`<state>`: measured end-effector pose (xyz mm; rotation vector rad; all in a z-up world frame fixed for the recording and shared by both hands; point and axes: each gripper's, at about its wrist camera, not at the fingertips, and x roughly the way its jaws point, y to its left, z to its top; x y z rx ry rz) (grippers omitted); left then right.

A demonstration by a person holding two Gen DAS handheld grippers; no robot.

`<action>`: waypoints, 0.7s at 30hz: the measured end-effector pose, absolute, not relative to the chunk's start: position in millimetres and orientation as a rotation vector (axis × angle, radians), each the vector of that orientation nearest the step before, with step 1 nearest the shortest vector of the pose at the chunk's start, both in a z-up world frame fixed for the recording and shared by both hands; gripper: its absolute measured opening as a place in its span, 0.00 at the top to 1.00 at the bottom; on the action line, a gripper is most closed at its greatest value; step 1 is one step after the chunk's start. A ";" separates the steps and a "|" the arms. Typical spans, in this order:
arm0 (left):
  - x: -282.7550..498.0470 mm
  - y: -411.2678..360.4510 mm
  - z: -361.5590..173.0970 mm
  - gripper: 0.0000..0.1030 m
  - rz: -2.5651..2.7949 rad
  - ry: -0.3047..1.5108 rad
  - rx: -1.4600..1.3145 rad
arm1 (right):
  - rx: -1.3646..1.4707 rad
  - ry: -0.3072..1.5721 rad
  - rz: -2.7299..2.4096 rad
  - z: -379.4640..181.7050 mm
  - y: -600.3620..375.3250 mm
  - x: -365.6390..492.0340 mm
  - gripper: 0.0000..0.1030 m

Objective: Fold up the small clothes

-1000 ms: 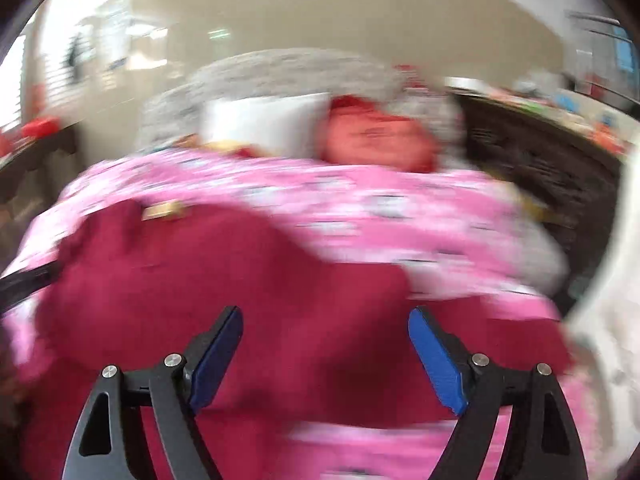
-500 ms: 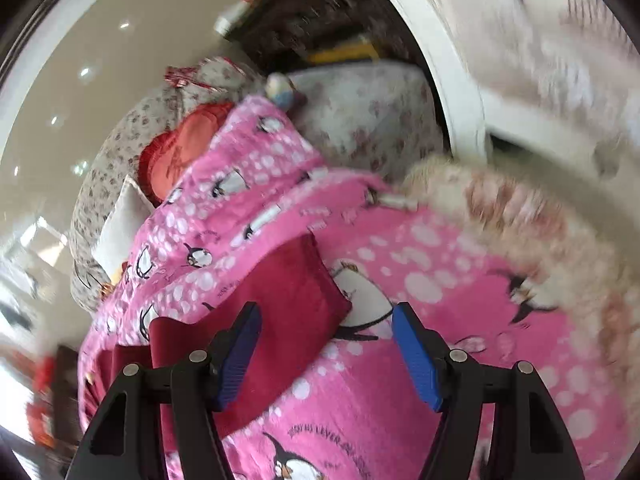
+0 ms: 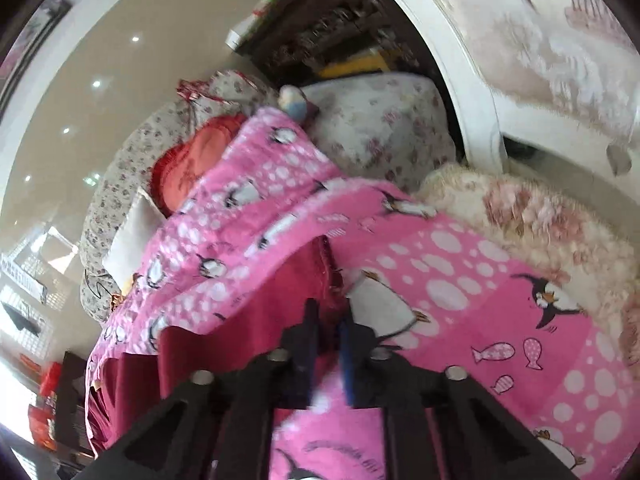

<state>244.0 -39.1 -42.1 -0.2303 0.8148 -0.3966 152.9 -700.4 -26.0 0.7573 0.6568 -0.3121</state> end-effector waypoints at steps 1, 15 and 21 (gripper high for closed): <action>243.9 -38.7 -41.8 0.39 -0.396 0.813 -0.233 | 0.732 0.629 -0.299 -14.8 -691.0 152.8 0.94; 205.9 36.9 -2.2 0.39 -0.047 0.445 -0.390 | 0.452 0.443 0.423 103.4 -348.8 197.8 0.94; 200.0 87.9 -11.7 0.39 0.126 0.427 -0.555 | 0.378 0.611 0.546 43.1 -201.9 233.1 0.94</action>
